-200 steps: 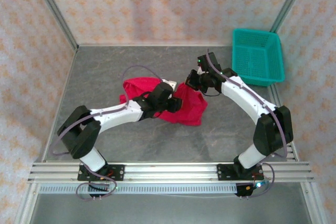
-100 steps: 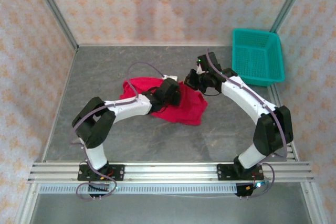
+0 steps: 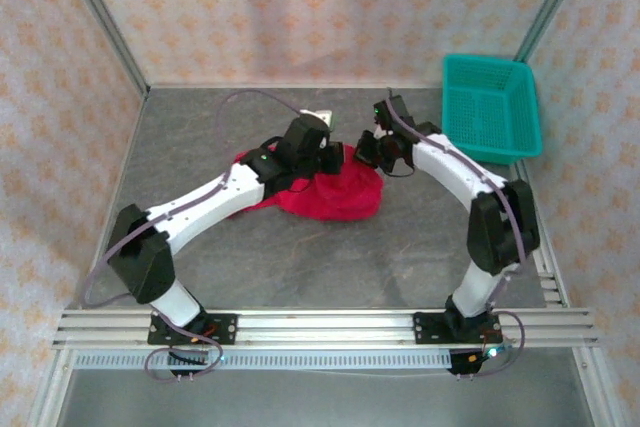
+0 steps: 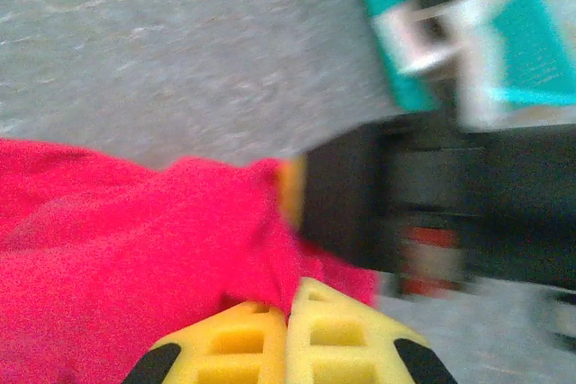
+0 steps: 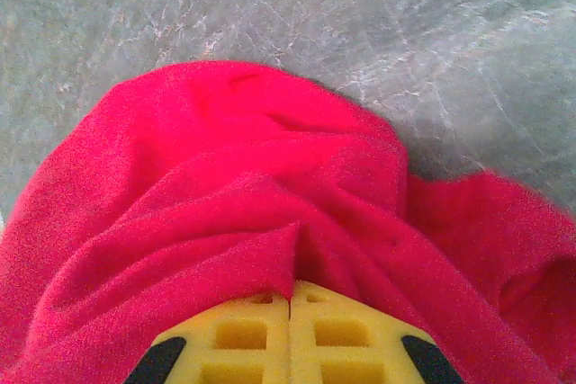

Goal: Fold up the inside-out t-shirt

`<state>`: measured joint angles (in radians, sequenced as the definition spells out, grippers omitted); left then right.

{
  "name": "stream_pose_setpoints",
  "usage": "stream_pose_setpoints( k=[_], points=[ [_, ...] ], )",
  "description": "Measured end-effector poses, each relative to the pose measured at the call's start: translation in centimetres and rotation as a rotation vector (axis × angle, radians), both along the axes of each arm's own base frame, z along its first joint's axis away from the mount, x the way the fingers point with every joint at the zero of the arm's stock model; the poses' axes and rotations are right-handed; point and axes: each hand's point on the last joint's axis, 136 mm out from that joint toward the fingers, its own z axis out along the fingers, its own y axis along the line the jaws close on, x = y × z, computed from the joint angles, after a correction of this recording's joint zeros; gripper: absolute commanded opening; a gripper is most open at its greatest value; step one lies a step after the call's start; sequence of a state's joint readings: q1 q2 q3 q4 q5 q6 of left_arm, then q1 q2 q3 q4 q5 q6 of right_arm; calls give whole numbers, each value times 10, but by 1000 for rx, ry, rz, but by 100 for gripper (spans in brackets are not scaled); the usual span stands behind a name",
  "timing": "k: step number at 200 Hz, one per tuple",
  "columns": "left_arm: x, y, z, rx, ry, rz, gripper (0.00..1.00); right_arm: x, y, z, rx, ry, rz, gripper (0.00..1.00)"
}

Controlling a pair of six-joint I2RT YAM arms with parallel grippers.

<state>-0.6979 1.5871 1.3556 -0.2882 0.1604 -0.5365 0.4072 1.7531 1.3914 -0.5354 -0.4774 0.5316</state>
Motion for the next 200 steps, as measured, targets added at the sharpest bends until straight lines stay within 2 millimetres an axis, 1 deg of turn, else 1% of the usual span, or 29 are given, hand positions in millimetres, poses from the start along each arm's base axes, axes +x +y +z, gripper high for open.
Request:
stream_pose_setpoints(
  k=[12, 23, 36, 48, 64, 77, 84, 92, 98, 102, 107, 109, 110, 111, 120, 127, 132, 140, 152, 169, 182, 200],
  points=[
    [-5, -3, 17, -48, 5, -17, 0, 10, 7, -3, -11, -8, 16, 0],
    [-8, -5, 30, -94, 10, -31, 0, 17, 7, -8, -27, -10, 17, 0],
    [-10, -6, 46, -147, 13, -46, 0, 22, 3, -19, -58, 5, 12, 0],
    [-12, -4, 58, -187, 14, -52, 0, 22, -1, -30, -93, 26, 13, 0],
    [-11, 4, 67, -211, 14, -41, 0, 20, -8, -38, -133, 44, 15, 0],
    [-9, 11, 70, -217, 9, -26, 0, 18, -11, -38, -154, 50, 21, 0],
    [-8, 15, 68, -215, 12, -19, 0, 19, -11, -36, -155, 47, 23, 0],
    [-7, 18, 63, -207, 22, -10, 0, 19, -11, -35, -154, 43, 26, 0],
    [-7, 19, 58, -199, 32, -7, 5, 20, -11, -34, -152, 42, 26, 0],
    [-8, 20, 53, -193, 41, -7, 8, 20, -10, -33, -150, 41, 27, 3],
    [-9, 20, 45, -180, 55, -8, 13, 20, -10, -33, -148, 42, 27, 9],
    [-10, 20, 43, -178, 59, -7, 14, 20, -10, -33, -147, 42, 28, 10],
    [-10, 21, 40, -174, 64, -7, 15, 20, -10, -33, -146, 42, 27, 13],
    [-11, 21, 39, -172, 67, -7, 16, 20, -10, -33, -146, 42, 27, 18],
    [-14, 22, 22, -142, 94, -15, 24, 20, -11, -32, -141, 44, 24, 37],
    [-17, 23, 9, -121, 121, -17, 28, 20, -12, -31, -141, 44, 23, 48],
    [-19, 24, 1, -111, 140, -14, 30, 20, -13, -31, -141, 44, 22, 52],
    [-21, 26, -15, -83, 168, -17, 30, 20, -15, -28, -141, 42, 17, 55],
    [-25, 28, -37, -46, 208, -18, 31, 19, -18, -22, -140, 32, 14, 55],
    [-28, 32, -66, 6, 256, -15, 30, 17, -23, -5, -135, -1, 3, 55],
    [-29, 33, -80, 33, 279, -20, 31, 14, -25, 11, -125, -32, -2, 55],
    [-26, 31, -95, 50, 301, -21, 32, 10, -28, 33, -108, -76, -6, 55]
  ],
)
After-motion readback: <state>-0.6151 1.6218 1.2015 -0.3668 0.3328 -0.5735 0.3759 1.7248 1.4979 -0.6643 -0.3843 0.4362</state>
